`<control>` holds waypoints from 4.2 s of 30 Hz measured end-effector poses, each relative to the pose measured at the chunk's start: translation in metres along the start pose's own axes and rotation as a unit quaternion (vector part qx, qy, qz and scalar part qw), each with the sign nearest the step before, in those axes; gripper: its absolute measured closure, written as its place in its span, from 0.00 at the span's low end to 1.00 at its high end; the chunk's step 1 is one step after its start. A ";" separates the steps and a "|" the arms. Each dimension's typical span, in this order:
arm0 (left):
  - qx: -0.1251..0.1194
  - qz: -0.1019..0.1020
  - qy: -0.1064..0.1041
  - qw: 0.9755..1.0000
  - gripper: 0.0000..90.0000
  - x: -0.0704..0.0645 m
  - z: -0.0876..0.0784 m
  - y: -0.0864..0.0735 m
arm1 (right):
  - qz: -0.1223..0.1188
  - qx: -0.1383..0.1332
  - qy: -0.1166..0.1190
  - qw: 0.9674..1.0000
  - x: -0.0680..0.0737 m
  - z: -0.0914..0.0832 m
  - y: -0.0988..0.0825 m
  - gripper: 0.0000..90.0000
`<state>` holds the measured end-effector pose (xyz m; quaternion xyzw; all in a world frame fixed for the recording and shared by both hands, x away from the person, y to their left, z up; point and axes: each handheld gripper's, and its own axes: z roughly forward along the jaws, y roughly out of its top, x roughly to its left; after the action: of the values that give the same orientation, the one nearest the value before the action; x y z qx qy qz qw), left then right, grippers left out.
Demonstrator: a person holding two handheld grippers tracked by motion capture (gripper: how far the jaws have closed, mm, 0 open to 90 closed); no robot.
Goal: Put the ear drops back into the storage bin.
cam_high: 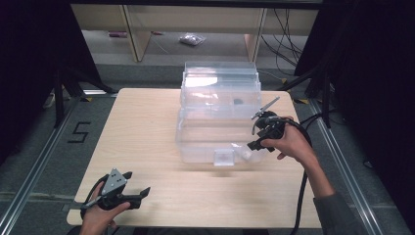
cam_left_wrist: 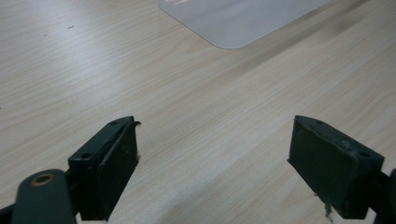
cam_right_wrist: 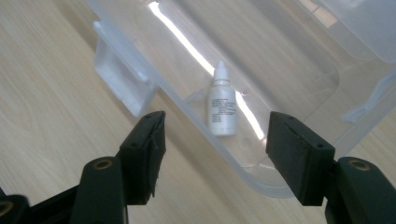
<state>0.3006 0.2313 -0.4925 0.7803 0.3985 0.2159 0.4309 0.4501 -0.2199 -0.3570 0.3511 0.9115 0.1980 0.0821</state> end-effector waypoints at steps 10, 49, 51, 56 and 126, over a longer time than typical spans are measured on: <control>0.000 0.000 0.000 1.000 0.17 0.000 0.000 0.000 | 0.001 -0.025 0.008 1.000 0.011 -0.004 -0.011 0.37; 0.003 0.003 0.001 1.000 0.17 0.000 0.000 0.000 | -0.004 -0.091 0.025 0.996 0.034 0.005 -0.050 0.27; 0.003 0.003 0.001 1.000 0.17 0.000 0.000 0.000 | 0.006 -0.093 0.030 0.995 0.037 0.007 -0.052 0.26; 0.003 0.004 0.001 1.000 0.17 0.000 -0.001 0.000 | 0.002 -0.097 0.037 0.995 0.041 0.012 -0.057 0.26; 0.002 0.007 0.003 1.000 0.17 -0.001 -0.001 0.001 | 0.062 -0.151 0.037 0.986 0.066 0.068 -0.140 0.19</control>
<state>0.2998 0.2313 -0.4914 0.7834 0.3945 0.2201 0.4268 0.3358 -0.2490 -0.4781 0.3829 0.8500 0.3510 0.0878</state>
